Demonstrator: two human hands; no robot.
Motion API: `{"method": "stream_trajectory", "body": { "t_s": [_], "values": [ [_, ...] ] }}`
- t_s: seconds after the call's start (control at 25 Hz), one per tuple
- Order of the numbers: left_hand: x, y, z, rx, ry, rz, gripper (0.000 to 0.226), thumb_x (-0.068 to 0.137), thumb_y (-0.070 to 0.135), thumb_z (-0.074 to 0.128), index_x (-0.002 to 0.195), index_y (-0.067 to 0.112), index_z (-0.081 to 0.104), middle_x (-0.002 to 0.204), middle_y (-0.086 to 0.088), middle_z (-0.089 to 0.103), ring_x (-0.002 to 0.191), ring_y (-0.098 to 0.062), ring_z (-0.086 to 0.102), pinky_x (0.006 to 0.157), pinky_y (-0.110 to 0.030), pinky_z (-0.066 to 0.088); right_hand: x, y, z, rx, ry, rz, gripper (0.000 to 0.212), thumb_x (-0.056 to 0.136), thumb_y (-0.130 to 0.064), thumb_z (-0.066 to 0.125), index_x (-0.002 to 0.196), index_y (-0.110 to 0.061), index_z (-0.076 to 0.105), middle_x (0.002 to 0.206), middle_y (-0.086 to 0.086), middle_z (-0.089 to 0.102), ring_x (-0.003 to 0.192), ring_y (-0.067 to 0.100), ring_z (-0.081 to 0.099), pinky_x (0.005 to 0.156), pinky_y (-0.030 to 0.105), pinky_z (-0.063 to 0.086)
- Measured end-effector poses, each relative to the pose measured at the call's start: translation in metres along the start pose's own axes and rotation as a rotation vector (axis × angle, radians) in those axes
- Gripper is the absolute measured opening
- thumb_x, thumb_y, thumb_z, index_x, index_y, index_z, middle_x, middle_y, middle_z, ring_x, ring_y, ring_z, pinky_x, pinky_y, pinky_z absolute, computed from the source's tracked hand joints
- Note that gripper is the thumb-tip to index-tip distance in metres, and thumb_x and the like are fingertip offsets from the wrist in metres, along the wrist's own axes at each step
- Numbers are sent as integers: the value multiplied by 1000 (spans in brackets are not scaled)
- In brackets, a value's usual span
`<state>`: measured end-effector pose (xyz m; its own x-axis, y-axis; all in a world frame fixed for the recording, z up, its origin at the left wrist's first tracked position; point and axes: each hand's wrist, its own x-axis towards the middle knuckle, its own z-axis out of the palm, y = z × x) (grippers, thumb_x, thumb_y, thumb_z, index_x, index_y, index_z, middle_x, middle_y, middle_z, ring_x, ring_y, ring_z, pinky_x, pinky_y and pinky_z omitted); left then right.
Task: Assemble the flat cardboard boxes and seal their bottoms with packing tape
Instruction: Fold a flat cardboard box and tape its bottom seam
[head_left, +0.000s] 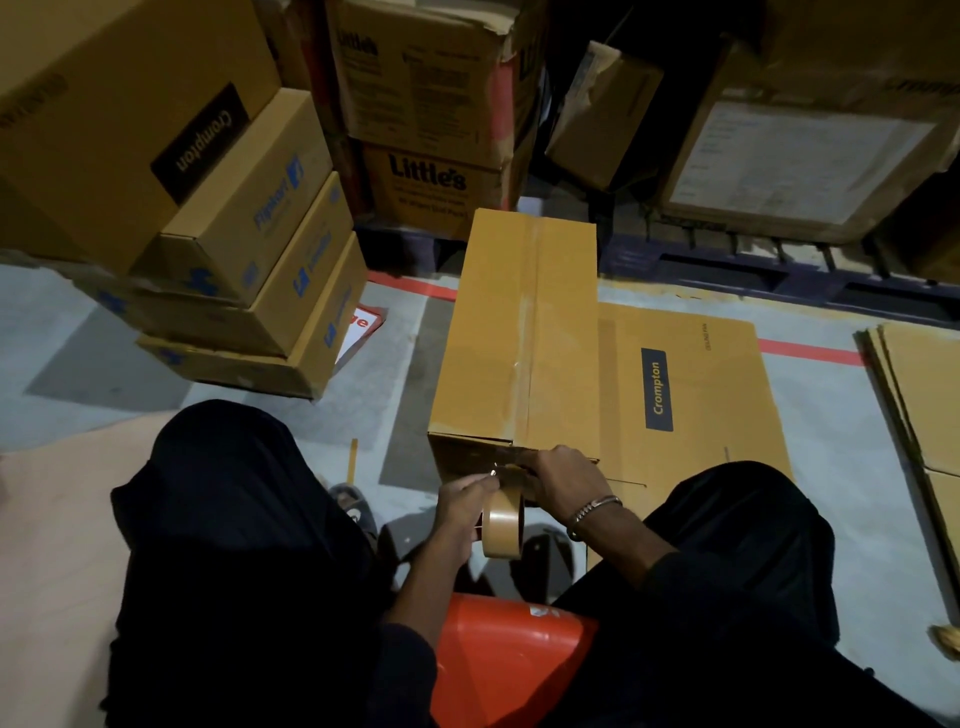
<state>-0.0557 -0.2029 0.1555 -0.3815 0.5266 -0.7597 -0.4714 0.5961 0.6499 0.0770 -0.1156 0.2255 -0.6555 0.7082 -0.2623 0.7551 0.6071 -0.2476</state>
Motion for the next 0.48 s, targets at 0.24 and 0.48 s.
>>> {"method": "stream_trajectory", "body": {
  "t_s": [0.24, 0.48],
  "values": [
    [5, -3, 0, 10, 6, 0, 12, 91, 20, 73, 103, 21, 77, 93, -6, 77, 80, -22, 69, 65, -26, 50, 0, -7, -5, -135, -52, 17, 35, 103, -24, 57, 137, -26, 63, 109, 12, 69, 102, 33, 68, 80, 35, 51],
    [13, -13, -8, 89, 64, 3, 22, 80, 28, 84, 99, 19, 80, 86, -3, 79, 83, -25, 73, 71, -32, 53, -9, 12, -12, -193, -106, 210, 29, 99, -16, 58, 127, -15, 64, 116, 11, 65, 109, 32, 66, 85, 39, 54]
  ]
}}
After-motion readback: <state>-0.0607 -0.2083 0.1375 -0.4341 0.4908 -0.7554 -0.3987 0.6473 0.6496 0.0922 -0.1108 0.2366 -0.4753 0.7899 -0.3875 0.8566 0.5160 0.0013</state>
